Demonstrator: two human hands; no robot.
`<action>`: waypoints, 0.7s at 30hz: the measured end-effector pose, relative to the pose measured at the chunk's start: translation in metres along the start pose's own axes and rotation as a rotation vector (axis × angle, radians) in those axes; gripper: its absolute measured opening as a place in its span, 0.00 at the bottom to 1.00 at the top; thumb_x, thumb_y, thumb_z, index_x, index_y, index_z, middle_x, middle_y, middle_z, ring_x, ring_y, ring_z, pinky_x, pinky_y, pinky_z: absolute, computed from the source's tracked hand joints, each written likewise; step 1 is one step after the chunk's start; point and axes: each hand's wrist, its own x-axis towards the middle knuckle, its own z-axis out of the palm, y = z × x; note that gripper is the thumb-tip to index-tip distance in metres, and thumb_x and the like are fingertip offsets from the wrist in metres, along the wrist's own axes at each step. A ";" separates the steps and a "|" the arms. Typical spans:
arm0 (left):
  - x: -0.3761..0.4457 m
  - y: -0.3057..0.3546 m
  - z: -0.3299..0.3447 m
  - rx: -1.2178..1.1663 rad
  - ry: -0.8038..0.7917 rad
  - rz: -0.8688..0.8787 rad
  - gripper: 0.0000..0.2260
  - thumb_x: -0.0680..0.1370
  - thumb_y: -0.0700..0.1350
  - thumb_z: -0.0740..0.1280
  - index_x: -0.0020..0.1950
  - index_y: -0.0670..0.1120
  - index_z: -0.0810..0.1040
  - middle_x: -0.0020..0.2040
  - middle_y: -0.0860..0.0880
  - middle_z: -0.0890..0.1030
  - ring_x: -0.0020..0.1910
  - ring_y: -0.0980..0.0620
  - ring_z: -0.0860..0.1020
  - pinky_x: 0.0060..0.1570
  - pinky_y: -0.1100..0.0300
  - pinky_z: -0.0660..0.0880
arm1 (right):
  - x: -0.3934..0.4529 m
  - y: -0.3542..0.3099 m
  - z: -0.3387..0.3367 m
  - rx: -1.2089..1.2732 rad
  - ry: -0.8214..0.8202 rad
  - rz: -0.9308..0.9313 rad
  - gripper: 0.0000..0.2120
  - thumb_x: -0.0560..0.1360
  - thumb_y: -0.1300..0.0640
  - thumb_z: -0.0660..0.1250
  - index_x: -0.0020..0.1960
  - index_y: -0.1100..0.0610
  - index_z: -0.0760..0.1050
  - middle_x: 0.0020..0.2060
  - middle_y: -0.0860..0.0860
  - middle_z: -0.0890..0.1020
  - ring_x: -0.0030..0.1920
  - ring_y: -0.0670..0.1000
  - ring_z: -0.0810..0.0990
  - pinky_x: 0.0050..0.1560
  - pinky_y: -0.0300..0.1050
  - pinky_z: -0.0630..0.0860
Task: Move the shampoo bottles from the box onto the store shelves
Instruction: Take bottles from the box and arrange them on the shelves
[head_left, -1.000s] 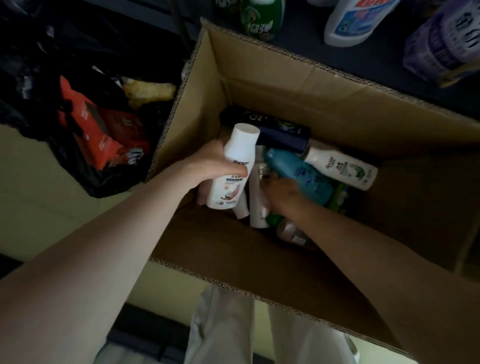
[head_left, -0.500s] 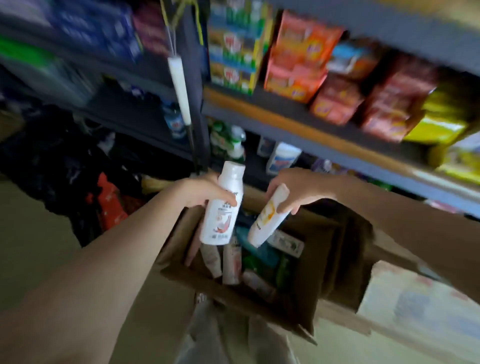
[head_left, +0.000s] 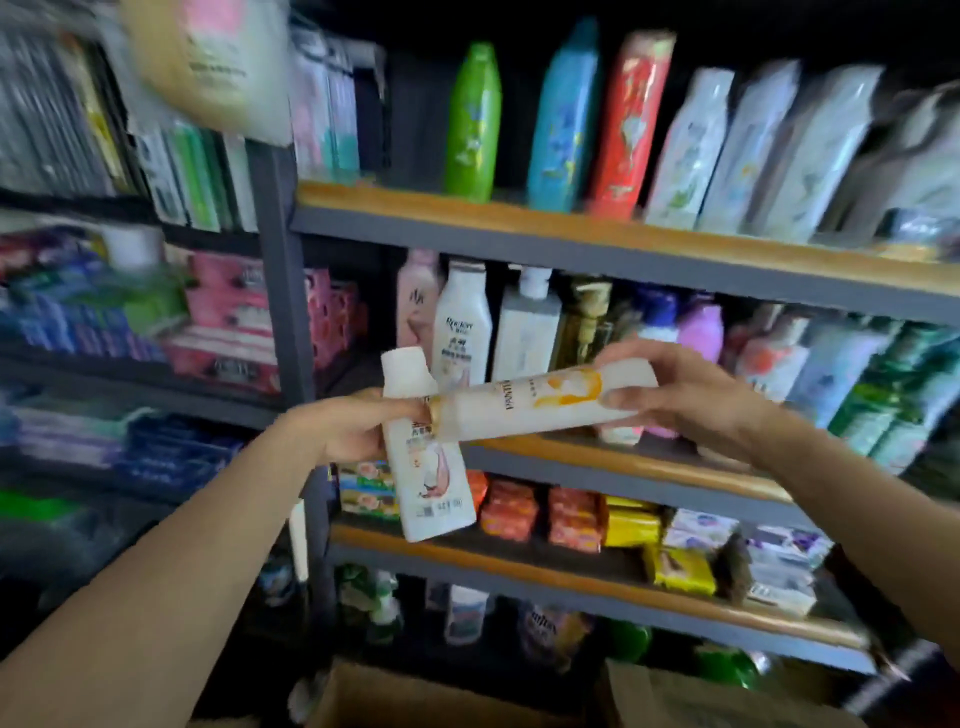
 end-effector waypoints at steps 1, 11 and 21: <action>-0.002 0.009 0.005 -0.003 0.012 0.022 0.19 0.59 0.36 0.77 0.46 0.44 0.77 0.34 0.46 0.84 0.33 0.51 0.83 0.33 0.58 0.80 | -0.007 0.002 0.001 0.050 0.064 0.001 0.13 0.69 0.76 0.65 0.45 0.59 0.74 0.42 0.53 0.76 0.34 0.42 0.81 0.30 0.35 0.78; -0.002 0.085 0.043 0.016 0.104 0.174 0.06 0.76 0.44 0.67 0.51 0.44 0.77 0.43 0.45 0.84 0.43 0.48 0.82 0.50 0.50 0.77 | -0.017 0.004 0.028 -0.295 0.021 0.053 0.14 0.68 0.60 0.75 0.50 0.49 0.76 0.42 0.44 0.82 0.41 0.40 0.80 0.43 0.33 0.77; -0.009 0.133 0.082 0.200 0.072 0.400 0.14 0.74 0.45 0.69 0.58 0.44 0.75 0.50 0.44 0.83 0.48 0.48 0.82 0.47 0.52 0.79 | 0.012 -0.018 0.031 0.401 0.178 0.028 0.21 0.66 0.57 0.76 0.56 0.58 0.76 0.47 0.60 0.84 0.41 0.55 0.82 0.42 0.50 0.80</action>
